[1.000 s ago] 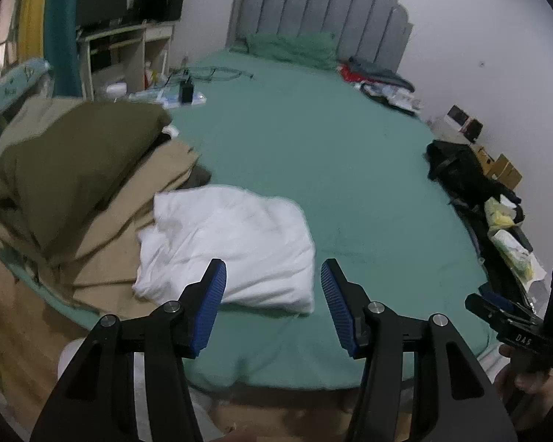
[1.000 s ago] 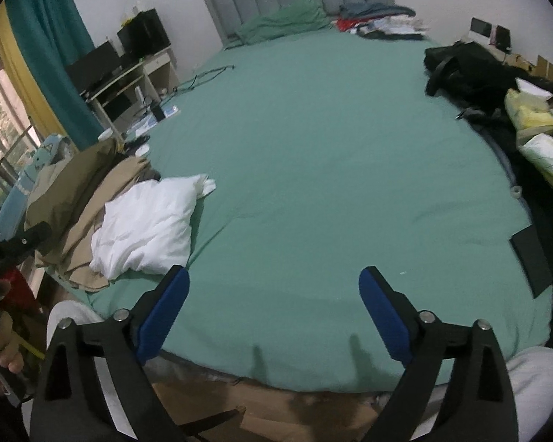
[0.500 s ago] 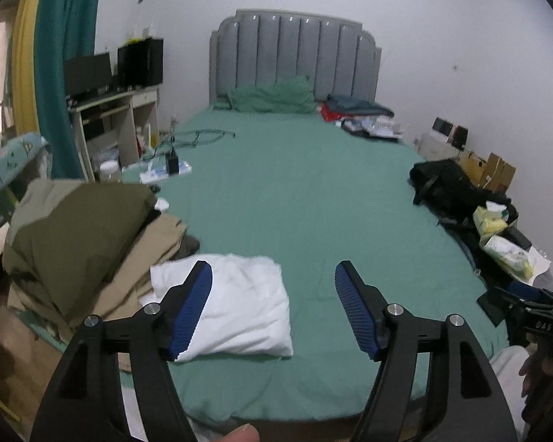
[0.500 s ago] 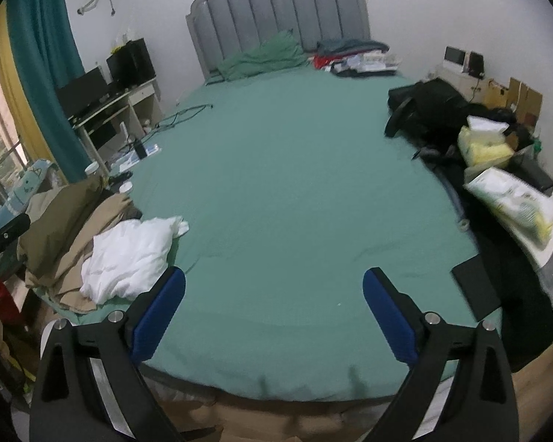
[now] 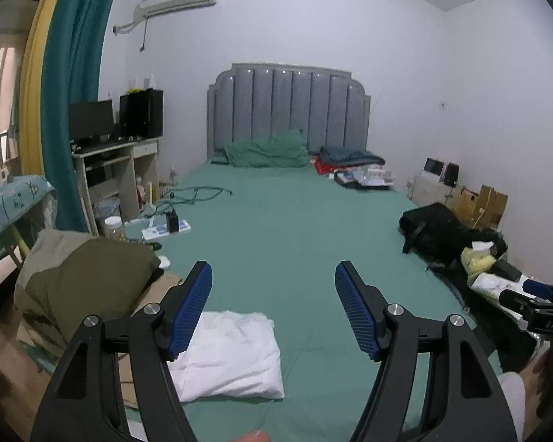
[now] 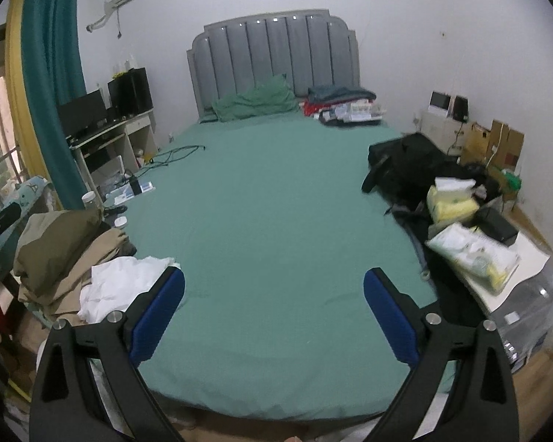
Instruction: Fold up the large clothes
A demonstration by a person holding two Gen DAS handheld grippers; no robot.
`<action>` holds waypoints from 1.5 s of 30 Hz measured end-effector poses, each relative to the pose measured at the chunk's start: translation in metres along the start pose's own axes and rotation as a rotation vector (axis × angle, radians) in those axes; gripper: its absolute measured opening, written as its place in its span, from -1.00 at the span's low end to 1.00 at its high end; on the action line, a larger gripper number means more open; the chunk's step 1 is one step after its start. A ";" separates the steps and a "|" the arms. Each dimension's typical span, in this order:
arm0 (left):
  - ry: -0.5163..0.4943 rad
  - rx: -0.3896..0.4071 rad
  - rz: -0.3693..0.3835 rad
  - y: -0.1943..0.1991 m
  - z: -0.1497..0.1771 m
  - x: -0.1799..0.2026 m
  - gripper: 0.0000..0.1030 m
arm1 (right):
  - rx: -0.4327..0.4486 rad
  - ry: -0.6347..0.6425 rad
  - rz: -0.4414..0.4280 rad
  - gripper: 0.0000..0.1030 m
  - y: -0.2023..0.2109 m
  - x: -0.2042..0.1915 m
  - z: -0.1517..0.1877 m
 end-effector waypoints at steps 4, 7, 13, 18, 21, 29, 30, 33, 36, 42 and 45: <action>-0.001 0.050 -0.001 0.011 -0.010 0.004 0.41 | 0.035 0.021 0.016 0.89 0.014 -0.001 -0.011; -0.021 0.060 0.010 0.016 -0.015 0.009 0.41 | 0.065 0.032 0.031 0.89 0.026 -0.002 -0.022; -0.044 0.081 -0.004 0.029 -0.022 0.014 0.41 | 0.115 0.052 0.039 0.90 0.048 -0.009 -0.036; -0.037 0.094 0.020 0.041 -0.028 0.014 0.41 | 0.161 0.078 0.044 0.91 0.066 -0.018 -0.046; -0.043 0.117 0.008 0.048 -0.030 0.011 0.41 | 0.182 0.097 0.046 0.93 0.073 -0.024 -0.050; -0.008 0.121 -0.003 0.049 -0.025 0.001 0.41 | 0.228 0.108 0.033 0.96 0.080 -0.040 -0.052; -0.003 0.115 -0.002 0.046 -0.024 -0.001 0.41 | 0.231 0.104 0.025 0.97 0.079 -0.042 -0.051; 0.011 0.097 -0.002 0.041 -0.017 -0.008 0.41 | 0.212 0.113 0.004 0.97 0.068 -0.052 -0.045; 0.015 0.081 -0.006 0.036 -0.010 -0.014 0.41 | 0.186 0.132 -0.011 0.97 0.055 -0.062 -0.039; 0.029 0.051 -0.016 0.025 0.001 -0.026 0.41 | 0.157 0.137 -0.020 0.97 0.041 -0.068 -0.032; 0.035 0.037 -0.019 0.019 0.006 -0.030 0.41 | 0.146 0.133 -0.020 0.97 0.037 -0.067 -0.028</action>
Point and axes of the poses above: each gripper's, at about its wrist camera, not at the fingertips, and y roughly against the way its jaws point, x to its right, z to its underside, the point moved 9 cm from there along -y, roughly the way its jaws point, and after that the axes turned 4 degrees about y, right-handed, at the moved point
